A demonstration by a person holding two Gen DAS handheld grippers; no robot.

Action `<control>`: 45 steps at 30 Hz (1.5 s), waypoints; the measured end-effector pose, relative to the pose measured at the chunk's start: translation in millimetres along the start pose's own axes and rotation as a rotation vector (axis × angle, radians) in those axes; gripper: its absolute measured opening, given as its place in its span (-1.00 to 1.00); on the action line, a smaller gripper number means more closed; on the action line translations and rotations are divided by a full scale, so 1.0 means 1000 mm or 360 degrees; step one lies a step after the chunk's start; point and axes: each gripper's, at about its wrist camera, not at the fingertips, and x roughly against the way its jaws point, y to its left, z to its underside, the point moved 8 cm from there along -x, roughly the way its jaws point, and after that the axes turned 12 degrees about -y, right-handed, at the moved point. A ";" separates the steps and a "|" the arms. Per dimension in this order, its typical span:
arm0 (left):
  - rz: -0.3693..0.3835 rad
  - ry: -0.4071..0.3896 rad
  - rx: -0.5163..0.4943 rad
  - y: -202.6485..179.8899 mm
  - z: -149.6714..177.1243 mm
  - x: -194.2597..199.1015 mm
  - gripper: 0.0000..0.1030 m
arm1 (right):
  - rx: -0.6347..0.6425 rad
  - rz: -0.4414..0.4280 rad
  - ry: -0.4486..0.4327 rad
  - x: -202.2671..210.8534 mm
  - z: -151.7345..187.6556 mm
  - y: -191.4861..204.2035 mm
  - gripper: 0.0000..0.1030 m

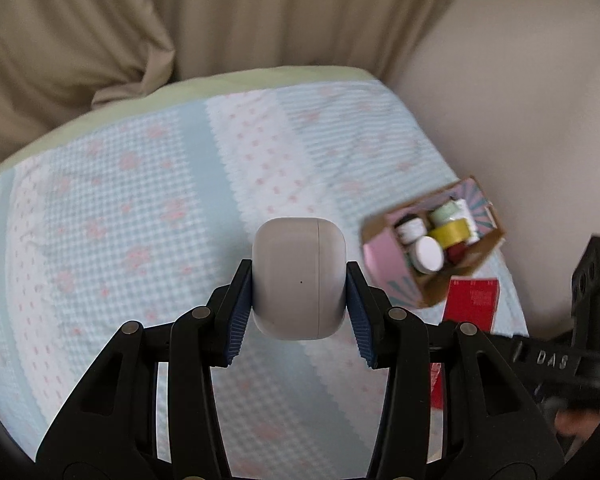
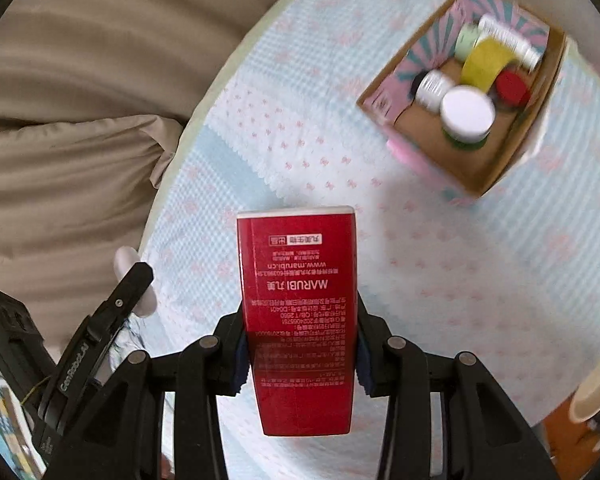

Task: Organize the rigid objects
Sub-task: 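Carry the white case and red box over the cardboard box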

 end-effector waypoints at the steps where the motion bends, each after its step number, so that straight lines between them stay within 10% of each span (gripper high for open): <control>1: 0.0009 -0.0006 -0.0004 -0.009 0.000 0.004 -0.21 | 0.0032 0.0003 -0.0005 0.010 -0.006 -0.004 -0.25; 19: -0.0073 -0.0051 0.0242 -0.178 0.018 -0.036 -0.21 | 0.0541 0.0001 0.0103 0.067 -0.160 -0.099 -0.25; 28: -0.0169 0.0054 0.0368 -0.212 0.037 -0.107 -0.21 | 0.0825 0.0008 0.0297 0.009 -0.213 -0.127 -0.25; 45: -0.0278 0.0284 0.0391 -0.188 0.055 -0.250 -0.21 | 0.0951 -0.0097 0.0612 -0.121 -0.214 -0.141 -0.26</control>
